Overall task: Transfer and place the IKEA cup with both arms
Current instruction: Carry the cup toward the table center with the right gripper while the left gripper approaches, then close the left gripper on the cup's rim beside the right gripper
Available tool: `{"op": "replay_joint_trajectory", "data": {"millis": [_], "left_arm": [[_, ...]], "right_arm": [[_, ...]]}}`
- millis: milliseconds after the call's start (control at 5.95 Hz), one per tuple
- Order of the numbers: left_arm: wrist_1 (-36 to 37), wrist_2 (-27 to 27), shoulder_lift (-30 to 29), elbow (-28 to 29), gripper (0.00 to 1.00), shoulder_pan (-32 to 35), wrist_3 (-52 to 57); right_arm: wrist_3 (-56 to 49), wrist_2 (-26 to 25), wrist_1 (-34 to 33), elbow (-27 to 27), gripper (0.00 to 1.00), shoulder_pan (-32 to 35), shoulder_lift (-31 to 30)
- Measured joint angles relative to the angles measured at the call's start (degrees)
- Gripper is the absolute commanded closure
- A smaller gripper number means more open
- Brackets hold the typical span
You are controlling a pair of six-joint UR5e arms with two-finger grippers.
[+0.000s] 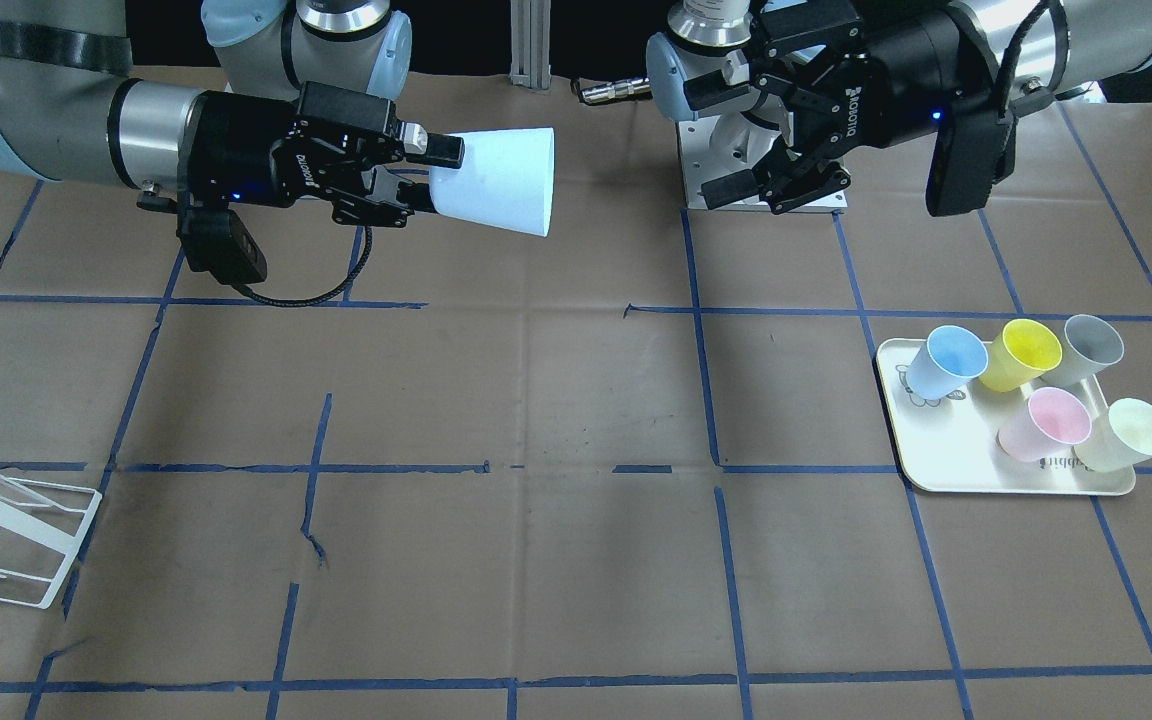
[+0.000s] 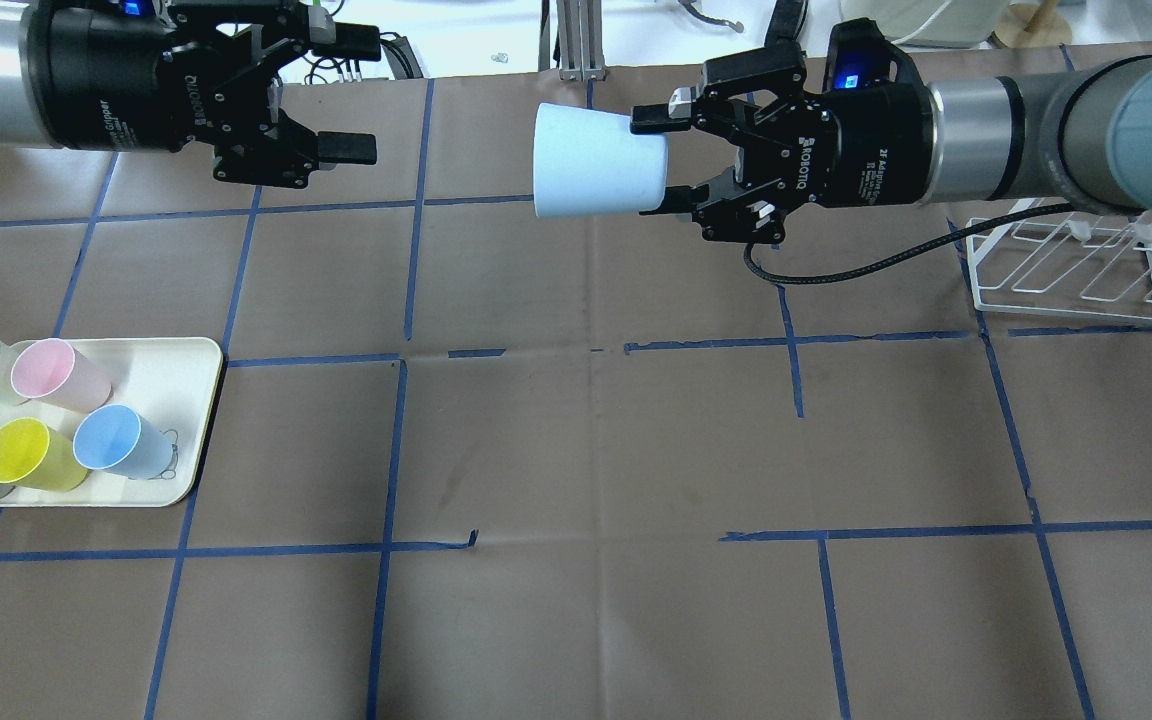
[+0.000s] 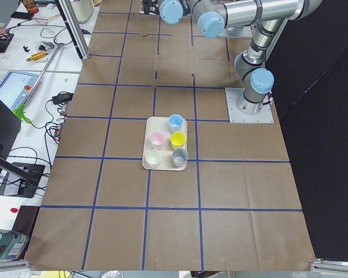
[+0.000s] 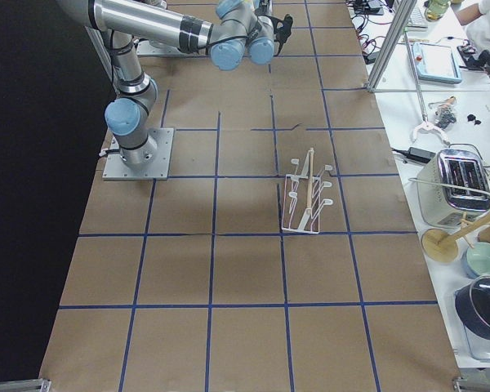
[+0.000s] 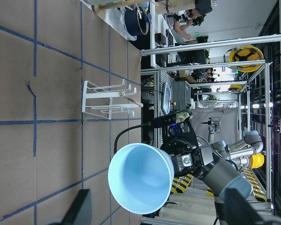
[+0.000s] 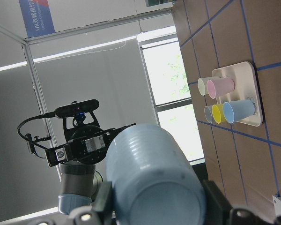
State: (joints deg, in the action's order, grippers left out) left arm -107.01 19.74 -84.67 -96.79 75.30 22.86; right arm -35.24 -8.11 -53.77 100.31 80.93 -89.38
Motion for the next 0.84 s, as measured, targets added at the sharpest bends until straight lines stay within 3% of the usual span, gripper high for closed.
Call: {"op": "replay_joint_trajectory", "data": {"millis": [504, 841], "left_arm": [[1.6, -1.8, -3.1, 0.2, 0.01, 6.1, -2.0], [7.3, -4.4, -5.2, 0.5, 0.02, 9.2, -6.1]], "right_arm": [[0.0, 0.3, 0.0, 0.0, 0.65, 0.1, -0.1], [0.0, 0.4, 0.0, 0.0, 0.65, 0.1, 0.0]]}}
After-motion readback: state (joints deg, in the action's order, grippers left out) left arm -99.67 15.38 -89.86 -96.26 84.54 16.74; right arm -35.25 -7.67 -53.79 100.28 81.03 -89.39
